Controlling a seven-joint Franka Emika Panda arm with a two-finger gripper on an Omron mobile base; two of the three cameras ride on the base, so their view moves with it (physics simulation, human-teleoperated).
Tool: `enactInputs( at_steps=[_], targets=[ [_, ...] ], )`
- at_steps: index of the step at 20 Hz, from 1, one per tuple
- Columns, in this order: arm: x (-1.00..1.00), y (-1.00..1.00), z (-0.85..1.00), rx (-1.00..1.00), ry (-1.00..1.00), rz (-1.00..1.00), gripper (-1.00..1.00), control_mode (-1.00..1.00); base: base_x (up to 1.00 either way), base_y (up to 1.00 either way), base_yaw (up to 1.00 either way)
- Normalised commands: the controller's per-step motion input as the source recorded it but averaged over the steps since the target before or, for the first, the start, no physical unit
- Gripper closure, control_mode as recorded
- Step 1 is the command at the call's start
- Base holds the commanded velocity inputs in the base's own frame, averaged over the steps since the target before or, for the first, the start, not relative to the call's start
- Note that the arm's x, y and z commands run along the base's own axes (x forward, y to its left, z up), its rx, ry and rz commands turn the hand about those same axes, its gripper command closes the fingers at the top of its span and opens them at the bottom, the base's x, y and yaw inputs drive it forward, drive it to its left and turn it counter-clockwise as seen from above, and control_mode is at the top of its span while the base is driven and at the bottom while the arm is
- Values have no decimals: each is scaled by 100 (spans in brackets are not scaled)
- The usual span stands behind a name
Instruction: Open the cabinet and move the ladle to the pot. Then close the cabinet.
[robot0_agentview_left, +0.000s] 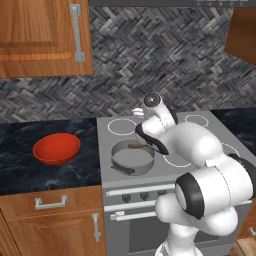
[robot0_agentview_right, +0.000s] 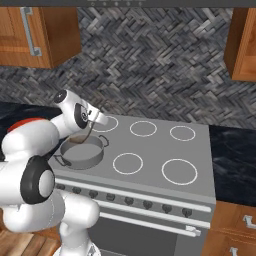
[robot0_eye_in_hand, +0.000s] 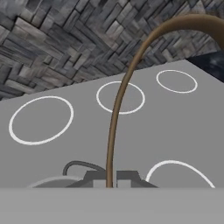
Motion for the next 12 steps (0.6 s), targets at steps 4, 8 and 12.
enactInputs(
  at_steps=[4, 8, 12],
  targets=[
    [11, 11, -16, 0, 0, 0, 100, -100, 0, 0, 0],
    [14, 8, -31, 0, 0, 0, 100, -100, 0, 0, 0],
    [14, 5, -47, -1, 0, 0, 100, -100, 0, 0, 0]
  ],
)
